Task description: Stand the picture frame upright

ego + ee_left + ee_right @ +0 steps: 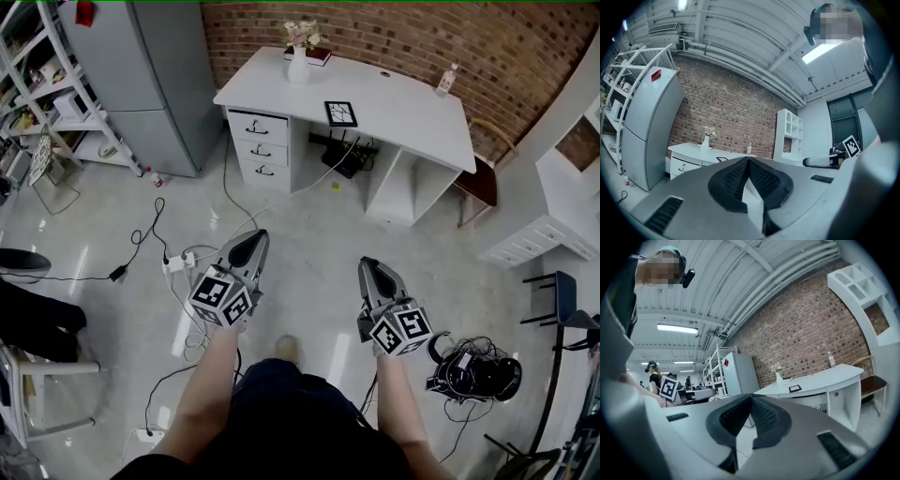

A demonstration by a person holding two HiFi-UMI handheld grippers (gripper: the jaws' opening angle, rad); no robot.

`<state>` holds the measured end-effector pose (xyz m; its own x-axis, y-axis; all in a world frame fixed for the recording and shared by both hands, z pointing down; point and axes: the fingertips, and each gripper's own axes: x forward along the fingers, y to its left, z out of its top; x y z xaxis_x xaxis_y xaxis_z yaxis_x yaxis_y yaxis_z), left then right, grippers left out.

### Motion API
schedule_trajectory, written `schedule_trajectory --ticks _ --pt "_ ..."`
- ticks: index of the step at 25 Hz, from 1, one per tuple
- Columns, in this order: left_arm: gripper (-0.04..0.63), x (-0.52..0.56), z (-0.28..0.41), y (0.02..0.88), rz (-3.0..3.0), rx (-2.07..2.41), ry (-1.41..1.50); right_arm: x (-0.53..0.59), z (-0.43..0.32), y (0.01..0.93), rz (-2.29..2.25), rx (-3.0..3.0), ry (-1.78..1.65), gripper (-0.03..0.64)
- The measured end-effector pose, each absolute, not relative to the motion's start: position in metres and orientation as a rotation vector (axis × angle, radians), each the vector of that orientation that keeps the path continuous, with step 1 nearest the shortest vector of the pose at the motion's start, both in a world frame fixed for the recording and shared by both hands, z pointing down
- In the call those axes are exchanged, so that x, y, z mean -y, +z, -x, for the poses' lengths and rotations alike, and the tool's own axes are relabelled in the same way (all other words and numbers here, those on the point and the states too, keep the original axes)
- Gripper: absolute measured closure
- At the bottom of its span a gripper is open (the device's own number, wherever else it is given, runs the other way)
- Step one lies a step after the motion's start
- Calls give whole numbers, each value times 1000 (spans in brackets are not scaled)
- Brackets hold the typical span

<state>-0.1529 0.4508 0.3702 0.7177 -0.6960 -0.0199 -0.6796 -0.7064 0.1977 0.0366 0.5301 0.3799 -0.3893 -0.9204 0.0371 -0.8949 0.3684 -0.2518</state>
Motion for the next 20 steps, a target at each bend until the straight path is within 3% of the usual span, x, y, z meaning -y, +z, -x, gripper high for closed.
schedule_trajectory --ticks 20 --pt "595 -362 148 386 -2741 1013 -137 -447 -48 391 1712 -2398 -428 612"
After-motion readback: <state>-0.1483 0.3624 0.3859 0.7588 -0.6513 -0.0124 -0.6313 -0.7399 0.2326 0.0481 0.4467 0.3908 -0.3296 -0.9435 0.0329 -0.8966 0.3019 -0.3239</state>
